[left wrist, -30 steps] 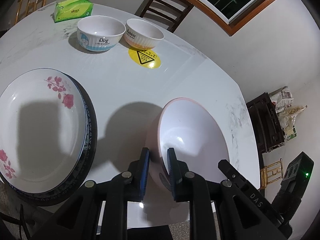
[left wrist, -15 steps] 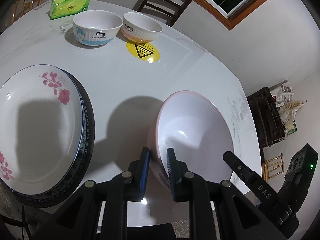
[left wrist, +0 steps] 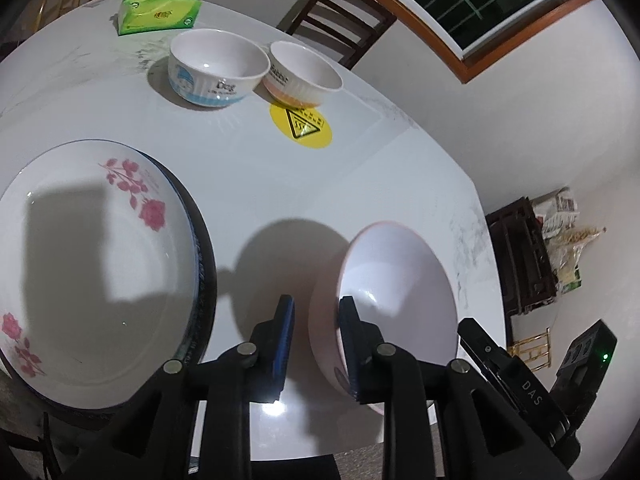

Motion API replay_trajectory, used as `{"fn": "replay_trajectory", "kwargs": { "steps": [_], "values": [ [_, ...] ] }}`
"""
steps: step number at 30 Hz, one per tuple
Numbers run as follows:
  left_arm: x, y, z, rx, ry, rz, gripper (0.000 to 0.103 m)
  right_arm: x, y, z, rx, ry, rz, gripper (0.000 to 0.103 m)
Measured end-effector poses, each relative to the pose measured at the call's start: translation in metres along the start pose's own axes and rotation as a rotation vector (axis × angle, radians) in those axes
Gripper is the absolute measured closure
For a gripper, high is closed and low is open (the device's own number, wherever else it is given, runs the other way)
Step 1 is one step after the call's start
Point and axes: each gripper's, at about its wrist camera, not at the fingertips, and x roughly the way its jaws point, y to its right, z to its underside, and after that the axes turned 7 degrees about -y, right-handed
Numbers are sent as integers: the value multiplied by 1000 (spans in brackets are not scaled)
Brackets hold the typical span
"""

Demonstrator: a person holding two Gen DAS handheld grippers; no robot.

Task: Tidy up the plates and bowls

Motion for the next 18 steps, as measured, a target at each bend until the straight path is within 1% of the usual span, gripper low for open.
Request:
{"fn": "replay_trajectory", "kwargs": {
  "steps": [5, 9, 14, 18],
  "values": [
    [-14, -7, -8, -21, 23, 24, 79, -8, -3, -5, -3, 30, -3, 65],
    [-24, -15, -12, -51, 21, 70, 79, -15, -15, -8, -38, 53, -15, 65],
    [-41, -31, -21, -86, 56, 53, 79, -13, -40, -9, -103, 38, -51, 65],
    [-51, -46, -32, -105, 74, 9, 79, -6, -63, -9, -156, 14, -73, 65]
  ]
}}
